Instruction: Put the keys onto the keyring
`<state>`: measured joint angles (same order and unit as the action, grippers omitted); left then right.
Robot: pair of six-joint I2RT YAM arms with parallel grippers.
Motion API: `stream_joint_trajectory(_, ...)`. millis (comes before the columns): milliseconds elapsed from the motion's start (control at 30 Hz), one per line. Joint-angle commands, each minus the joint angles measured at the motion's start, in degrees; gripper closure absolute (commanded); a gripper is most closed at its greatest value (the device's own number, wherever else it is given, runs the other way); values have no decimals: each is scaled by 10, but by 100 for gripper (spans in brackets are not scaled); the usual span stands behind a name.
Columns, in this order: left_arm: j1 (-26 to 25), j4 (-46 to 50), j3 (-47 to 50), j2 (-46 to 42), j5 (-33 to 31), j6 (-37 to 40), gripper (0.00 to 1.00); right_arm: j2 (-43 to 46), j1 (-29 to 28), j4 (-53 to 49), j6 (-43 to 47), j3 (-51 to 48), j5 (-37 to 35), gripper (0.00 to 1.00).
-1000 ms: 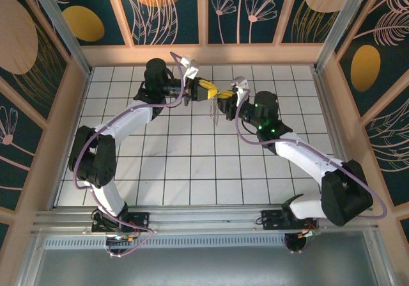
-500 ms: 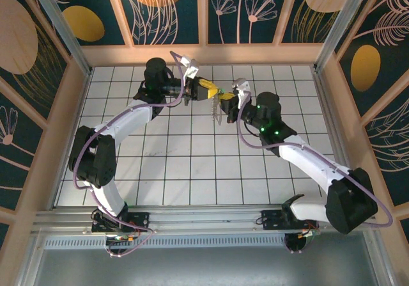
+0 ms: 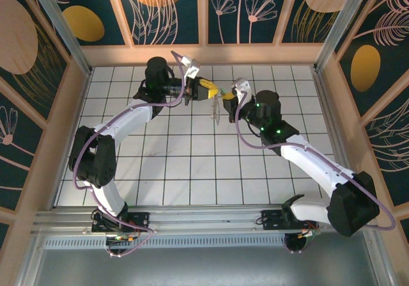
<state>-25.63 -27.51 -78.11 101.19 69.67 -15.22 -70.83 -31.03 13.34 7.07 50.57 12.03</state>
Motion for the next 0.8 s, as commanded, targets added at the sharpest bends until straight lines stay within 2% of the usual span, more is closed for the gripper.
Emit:
stream_joint_trajectory(0, -5, 34, -28, -9, 8, 42, 100, 6, 0, -29, 18, 29, -45, 100)
stream_joint_trajectory(100, -6, 83, -38, -10, 1, 79, 100, 2, -10, -42, 25, 42, -65, 100)
stream_joint_trajectory(433, -7, 160, -49, -12, -19, 138, 100, -2, -12, -71, 47, 67, -119, 100)
stream_joint_trajectory(767, -8, 168, -51, -10, -20, 144, 100, -13, -23, -78, 50, 86, -111, 100)
